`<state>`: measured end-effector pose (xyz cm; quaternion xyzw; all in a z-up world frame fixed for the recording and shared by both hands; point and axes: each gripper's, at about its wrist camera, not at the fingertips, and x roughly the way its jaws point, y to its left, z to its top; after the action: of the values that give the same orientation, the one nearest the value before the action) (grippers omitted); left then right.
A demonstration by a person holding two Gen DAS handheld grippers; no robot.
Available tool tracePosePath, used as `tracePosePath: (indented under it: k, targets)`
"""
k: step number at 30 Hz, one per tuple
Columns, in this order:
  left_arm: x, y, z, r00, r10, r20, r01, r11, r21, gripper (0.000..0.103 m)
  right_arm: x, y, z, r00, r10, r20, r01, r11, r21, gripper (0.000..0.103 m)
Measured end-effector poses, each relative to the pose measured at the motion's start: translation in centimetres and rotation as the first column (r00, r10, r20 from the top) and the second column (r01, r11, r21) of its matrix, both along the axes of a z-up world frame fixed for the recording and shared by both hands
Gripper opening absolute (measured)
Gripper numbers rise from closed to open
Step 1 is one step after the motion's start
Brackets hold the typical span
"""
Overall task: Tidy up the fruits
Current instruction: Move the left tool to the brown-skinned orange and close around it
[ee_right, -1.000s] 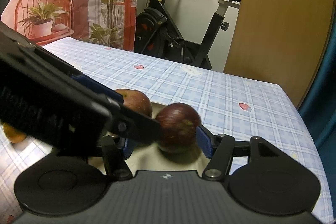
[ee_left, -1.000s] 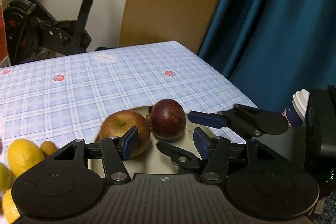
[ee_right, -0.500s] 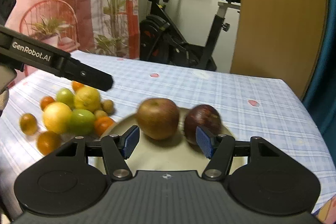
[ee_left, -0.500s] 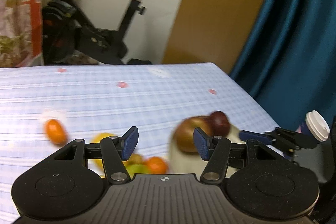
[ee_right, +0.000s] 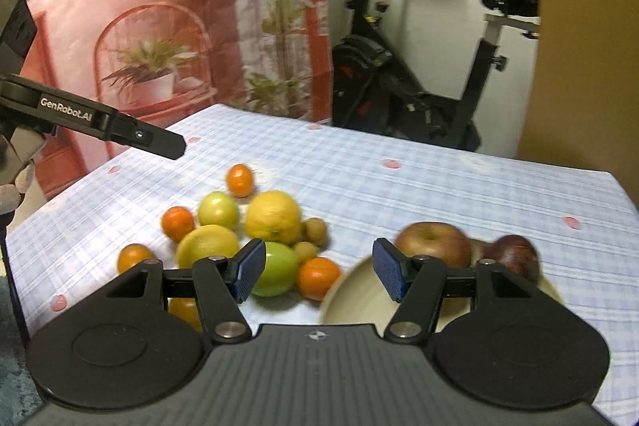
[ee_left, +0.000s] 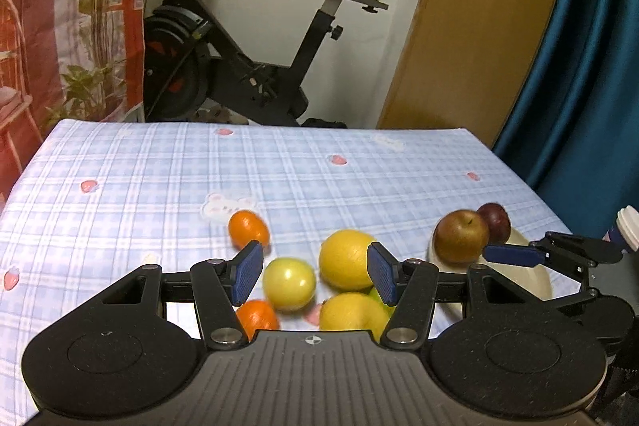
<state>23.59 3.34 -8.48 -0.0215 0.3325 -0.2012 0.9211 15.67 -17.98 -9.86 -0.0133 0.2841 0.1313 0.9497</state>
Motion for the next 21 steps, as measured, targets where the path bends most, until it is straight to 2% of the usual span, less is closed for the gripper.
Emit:
tracePosePath:
  k: [11,21]
  targets:
    - [-1.5,0.5,-1.4,0.999,-0.033,-0.026,0.033,0.999,-0.006,0.06,0.6,3.8,-1.2,0.993,0.104,-0.056,-0.105,0.994,-0.021,0.059]
    - [-3.5,1.6,-3.2,0.998,-0.032,-0.045,0.033,0.999,0.035,0.06,0.3,5.3,-2.9,0.981,0.155,-0.115,-0.155,0.988,0.008,0.055]
